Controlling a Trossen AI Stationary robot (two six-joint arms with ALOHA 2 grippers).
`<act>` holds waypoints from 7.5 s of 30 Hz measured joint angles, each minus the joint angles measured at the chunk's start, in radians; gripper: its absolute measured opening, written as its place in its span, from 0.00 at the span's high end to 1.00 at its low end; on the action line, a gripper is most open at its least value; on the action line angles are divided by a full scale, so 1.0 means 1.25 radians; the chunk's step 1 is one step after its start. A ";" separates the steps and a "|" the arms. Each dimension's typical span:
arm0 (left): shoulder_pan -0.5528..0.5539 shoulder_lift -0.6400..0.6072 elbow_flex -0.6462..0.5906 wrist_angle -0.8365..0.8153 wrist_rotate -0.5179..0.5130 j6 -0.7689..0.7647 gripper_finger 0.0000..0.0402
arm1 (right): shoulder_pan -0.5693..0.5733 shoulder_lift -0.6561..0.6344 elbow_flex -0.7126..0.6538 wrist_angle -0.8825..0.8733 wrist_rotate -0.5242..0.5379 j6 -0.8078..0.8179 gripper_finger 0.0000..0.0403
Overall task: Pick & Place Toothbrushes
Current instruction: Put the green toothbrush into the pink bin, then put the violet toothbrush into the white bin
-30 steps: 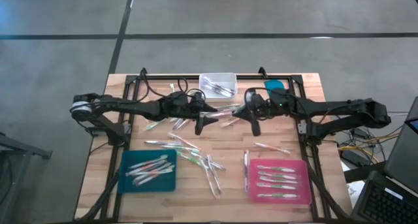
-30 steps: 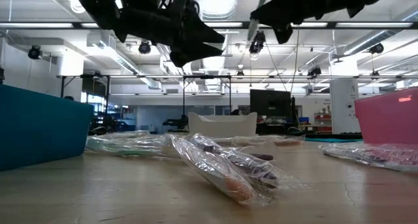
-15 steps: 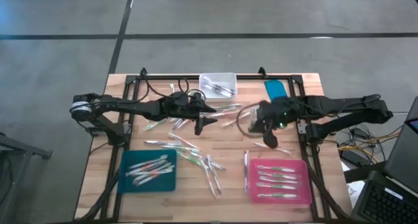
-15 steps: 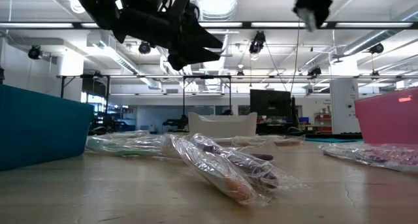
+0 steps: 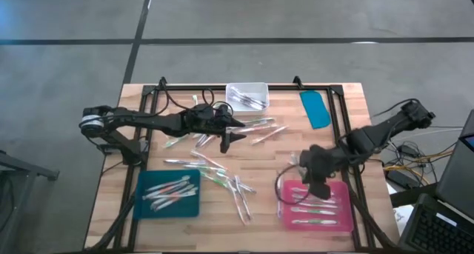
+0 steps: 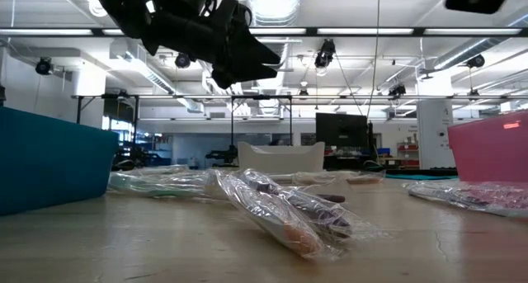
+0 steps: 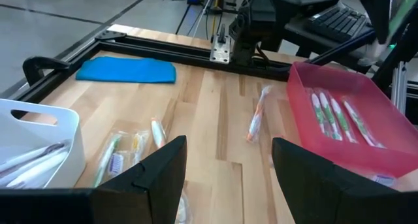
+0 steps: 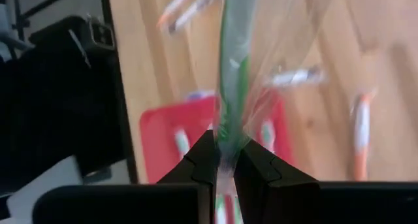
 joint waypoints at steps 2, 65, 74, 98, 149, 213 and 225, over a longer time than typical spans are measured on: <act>0.000 0.000 -0.001 -0.001 0.000 0.001 0.43 | 0.035 0.013 0.002 -0.004 0.000 0.048 0.94; 0.000 0.000 -0.001 -0.004 0.000 -0.009 0.43 | 0.265 0.521 -0.010 0.050 -0.341 -0.109 0.79; 0.001 0.000 -0.001 -0.004 0.000 -0.009 0.43 | 0.264 0.517 -0.009 0.015 -0.346 -0.090 0.66; 0.000 0.000 -0.001 -0.081 0.000 -0.024 0.43 | 0.238 0.476 0.262 -0.249 0.250 -0.396 0.71; 0.000 -0.013 -0.001 -0.267 0.002 -0.006 0.43 | -0.031 0.456 0.133 0.396 0.133 -0.309 0.74; -0.029 -0.013 -0.001 -0.291 0.021 0.012 0.43 | -0.064 0.693 0.132 0.587 0.054 -0.008 0.48; -0.028 -0.013 -0.001 -0.292 0.021 0.009 0.43 | -0.066 0.749 0.136 0.613 0.063 0.012 0.44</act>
